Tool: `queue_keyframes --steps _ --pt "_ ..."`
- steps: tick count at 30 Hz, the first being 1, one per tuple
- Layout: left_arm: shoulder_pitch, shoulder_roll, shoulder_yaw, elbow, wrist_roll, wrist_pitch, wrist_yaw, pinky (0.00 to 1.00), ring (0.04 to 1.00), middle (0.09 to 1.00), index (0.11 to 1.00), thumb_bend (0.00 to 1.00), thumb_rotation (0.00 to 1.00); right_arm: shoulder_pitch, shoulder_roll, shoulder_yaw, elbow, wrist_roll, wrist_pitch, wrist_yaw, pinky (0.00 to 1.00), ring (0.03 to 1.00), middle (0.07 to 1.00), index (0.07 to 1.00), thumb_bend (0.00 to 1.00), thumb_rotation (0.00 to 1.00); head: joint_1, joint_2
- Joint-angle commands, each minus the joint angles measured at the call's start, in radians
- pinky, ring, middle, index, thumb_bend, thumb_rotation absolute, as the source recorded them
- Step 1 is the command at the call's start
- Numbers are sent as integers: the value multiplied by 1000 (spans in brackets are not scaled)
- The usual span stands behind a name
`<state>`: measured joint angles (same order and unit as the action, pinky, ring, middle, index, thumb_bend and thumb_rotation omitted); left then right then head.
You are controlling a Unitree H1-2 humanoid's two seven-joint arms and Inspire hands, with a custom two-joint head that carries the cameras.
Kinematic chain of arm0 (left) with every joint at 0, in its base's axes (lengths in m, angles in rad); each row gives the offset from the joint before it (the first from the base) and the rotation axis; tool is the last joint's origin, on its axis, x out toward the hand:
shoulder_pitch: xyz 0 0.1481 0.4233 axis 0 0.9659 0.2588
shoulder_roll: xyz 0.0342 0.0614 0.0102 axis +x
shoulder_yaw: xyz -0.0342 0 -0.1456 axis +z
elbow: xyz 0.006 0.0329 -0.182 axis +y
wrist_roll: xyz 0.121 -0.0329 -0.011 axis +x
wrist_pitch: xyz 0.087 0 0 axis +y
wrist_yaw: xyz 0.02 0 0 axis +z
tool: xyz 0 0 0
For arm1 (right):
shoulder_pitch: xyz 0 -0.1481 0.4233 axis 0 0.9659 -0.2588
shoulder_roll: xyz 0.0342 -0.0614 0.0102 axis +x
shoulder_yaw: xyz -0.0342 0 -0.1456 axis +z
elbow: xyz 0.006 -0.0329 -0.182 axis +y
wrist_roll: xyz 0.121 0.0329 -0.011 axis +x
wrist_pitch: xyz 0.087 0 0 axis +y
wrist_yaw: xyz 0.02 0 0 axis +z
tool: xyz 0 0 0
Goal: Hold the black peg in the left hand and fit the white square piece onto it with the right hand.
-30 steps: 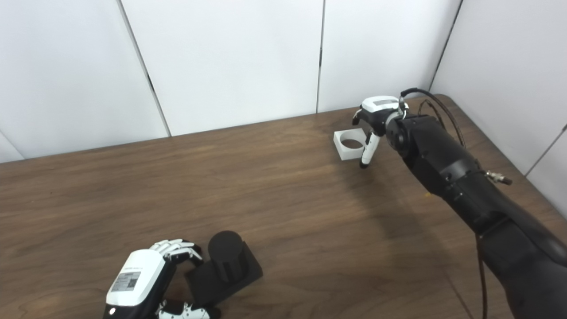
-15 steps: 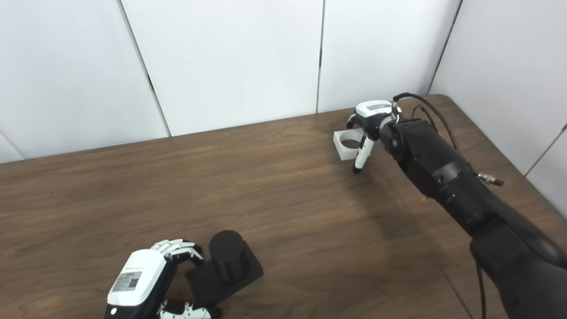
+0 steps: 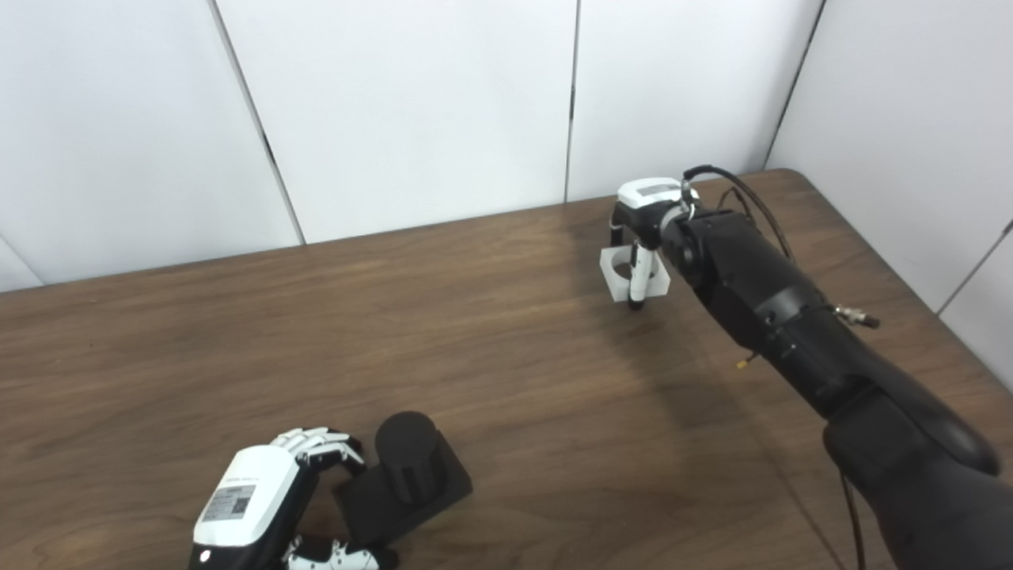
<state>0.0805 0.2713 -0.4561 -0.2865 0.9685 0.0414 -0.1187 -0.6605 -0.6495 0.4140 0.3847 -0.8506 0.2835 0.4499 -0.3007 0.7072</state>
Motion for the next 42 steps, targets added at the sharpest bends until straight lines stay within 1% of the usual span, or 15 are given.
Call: queue_keyframes --steps 1,4,7,13,17,21,23,24,26,28,31,34,38,42 --pt "12 1 -28 8 25 -4 -51 858 811 752 488 517 45 -7 -11 -6 2 5 -26 -29 967 967 863 490 528 134 -1 0" --pt "11 0 -29 10 31 -6 -49 856 807 750 488 517 45 4 -13 -18 -1 9 -35 -47 924 939 831 486 524 131 0 2" --pt "11 -1 -30 12 34 -7 -46 852 804 749 488 517 45 11 -13 -25 -7 9 -27 -50 916 932 828 485 523 130 2 4" --pt "10 -5 -30 11 33 -5 -51 859 809 751 488 517 45 24 -21 -31 -10 10 -44 -64 892 920 822 485 523 130 6 6" --pt "7 -11 -31 12 37 -2 -51 858 810 752 488 517 44 29 -31 -30 -21 11 -58 -53 894 923 823 486 523 129 13 9" --pt "3 -18 -35 21 43 -2 -49 859 812 752 488 517 44 38 -54 -40 -89 26 -76 -20 927 928 812 486 523 129 26 14" --pt "0 -20 -36 27 46 0 -49 859 814 754 488 517 44 37 -80 -38 -158 37 -105 18 921 917 801 486 523 131 30 13" --pt "-1 -21 -37 29 47 0 -50 859 815 755 488 517 45 37 -90 -41 -194 44 -110 40 919 913 799 486 524 131 32 12" --pt "-4 -23 -38 39 48 -2 -45 859 817 756 488 517 45 35 -109 -45 -288 49 -102 109 940 917 808 486 524 132 39 11" --pt "-7 -25 -39 47 48 -5 -38 853 815 755 488 517 45 30 -125 -52 -377 58 -98 174 986 923 829 487 523 133 44 13" --pt "-11 -29 -42 56 44 -6 -34 853 817 756 488 517 45 27 -133 -81 -540 87 -81 257 995 926 827 487 522 130 48 15" --pt "-14 -34 -44 61 44 -2 -38 855 820 758 488 516 45 21 -121 -105 -679 109 -56 329 991 934 824 486 522 132 53 15" --pt "-19 -40 -49 65 49 5 -46 858 824 761 488 516 45 -3 -87 -108 -846 137 -15 426 992 939 819 486 523 134 64 21" --pt "-22 -47 -55 68 55 8 -45 860 826 763 488 515 46 -16 -50 -107 -934 157 -5 481 978 936 816 486 523 134 79 28"
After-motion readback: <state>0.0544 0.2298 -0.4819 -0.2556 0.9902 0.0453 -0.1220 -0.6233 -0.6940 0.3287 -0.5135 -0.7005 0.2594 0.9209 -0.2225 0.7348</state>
